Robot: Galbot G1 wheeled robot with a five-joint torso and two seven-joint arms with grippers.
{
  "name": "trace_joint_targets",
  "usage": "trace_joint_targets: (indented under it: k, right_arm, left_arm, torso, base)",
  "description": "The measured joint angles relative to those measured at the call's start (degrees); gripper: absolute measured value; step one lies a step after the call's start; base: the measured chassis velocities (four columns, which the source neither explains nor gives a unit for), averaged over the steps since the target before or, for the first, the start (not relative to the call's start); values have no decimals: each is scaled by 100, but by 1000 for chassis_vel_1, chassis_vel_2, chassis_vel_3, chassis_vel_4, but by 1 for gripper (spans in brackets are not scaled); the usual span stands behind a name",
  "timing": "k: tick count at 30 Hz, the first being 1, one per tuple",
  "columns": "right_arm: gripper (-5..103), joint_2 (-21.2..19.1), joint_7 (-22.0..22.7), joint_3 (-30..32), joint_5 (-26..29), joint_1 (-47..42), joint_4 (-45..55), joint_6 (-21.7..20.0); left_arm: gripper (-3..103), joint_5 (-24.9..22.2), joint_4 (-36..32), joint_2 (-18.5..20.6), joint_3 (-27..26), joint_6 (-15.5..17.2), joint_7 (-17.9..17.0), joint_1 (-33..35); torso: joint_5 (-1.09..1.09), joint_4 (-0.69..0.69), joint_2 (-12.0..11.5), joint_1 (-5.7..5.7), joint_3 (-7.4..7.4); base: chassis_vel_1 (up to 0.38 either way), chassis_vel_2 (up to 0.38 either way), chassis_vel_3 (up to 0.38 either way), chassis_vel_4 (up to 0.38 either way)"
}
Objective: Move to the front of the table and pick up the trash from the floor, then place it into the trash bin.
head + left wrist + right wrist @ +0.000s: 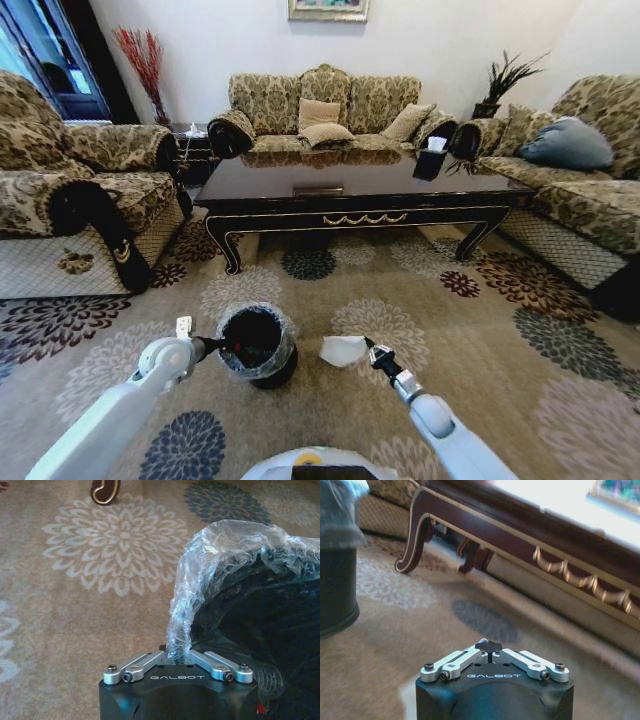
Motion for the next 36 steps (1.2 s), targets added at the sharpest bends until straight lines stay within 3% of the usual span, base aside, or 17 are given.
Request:
trace_joint_targets:
  k: [8,16,25,36]
  right_arm:
    - [0,-372,-69,600,-293,-545,1144,148]
    - [0,-657,-189,1290,-843,-1118,2383,381]
    - [0,-741,-333,1870,-1165,-1637,3511,548]
    - [0,-819,-555,2266,-1234,-2127,4521,585]
  left_arm:
    - [0,58,-179,-15,404,0,-425,-126]
    - [0,-416,-327,84,1013,-1,-864,-615]
    - [0,-679,-439,201,1567,-2,-1021,-926]
    - [0,-996,-368,53,2419,-3,-1243,-1637]
  torso:
    - [-1,1,0,0,0]
    - [-1,-1,0,0,0]
    - [-2,0,0,0,0]
    - [-1,-2,0,0,0]
  base:
    - [0,0,0,0]
    - [0,0,0,0]
    - [0,0,0,0]
    - [0,0,0,0]
